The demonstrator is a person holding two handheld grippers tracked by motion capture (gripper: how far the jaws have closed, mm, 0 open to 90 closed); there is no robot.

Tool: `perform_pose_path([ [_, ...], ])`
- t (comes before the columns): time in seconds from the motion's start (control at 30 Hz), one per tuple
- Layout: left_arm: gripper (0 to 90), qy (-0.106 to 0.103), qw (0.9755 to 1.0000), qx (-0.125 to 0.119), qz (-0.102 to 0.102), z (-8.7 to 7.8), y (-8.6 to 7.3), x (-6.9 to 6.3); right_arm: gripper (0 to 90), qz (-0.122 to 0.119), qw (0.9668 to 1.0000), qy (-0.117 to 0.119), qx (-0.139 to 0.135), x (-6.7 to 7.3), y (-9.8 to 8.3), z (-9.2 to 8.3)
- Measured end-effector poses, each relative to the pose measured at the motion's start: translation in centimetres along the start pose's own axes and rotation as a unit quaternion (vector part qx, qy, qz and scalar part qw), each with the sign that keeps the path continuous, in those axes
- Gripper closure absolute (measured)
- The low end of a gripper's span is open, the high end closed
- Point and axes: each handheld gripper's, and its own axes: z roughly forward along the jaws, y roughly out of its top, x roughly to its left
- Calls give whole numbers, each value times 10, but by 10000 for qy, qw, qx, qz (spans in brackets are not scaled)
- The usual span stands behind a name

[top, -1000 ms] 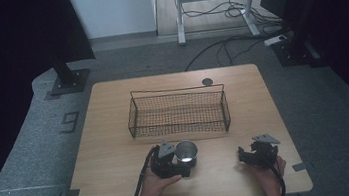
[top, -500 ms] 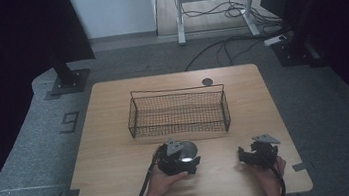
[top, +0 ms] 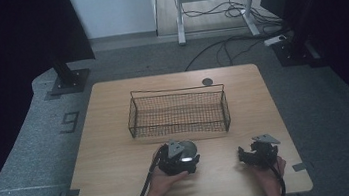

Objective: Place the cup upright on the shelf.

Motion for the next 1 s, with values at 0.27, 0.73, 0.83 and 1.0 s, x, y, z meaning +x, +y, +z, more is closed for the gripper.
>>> perform_pose_path([
  [0.27, 151, 0, 10000, -40, 14, -11, 4, 8, 132, 0, 10000, 0, 0, 0, 0, 0],
  [0.73, 151, -42, 9998, -206, 9, -26, 14, 10, 133, 0, 10000, 0, -2, 0, 0, 0],
  [0.83, 152, -48, 9997, -246, -17, -26, 16, 11, 133, 2, 10000, -1, 0, 0, 0, 0],
  [1.0, 151, -63, 9997, -249, -20, -26, 19, 11, 133, 0, 10000, -1, -1, 0, 0, 0],
])
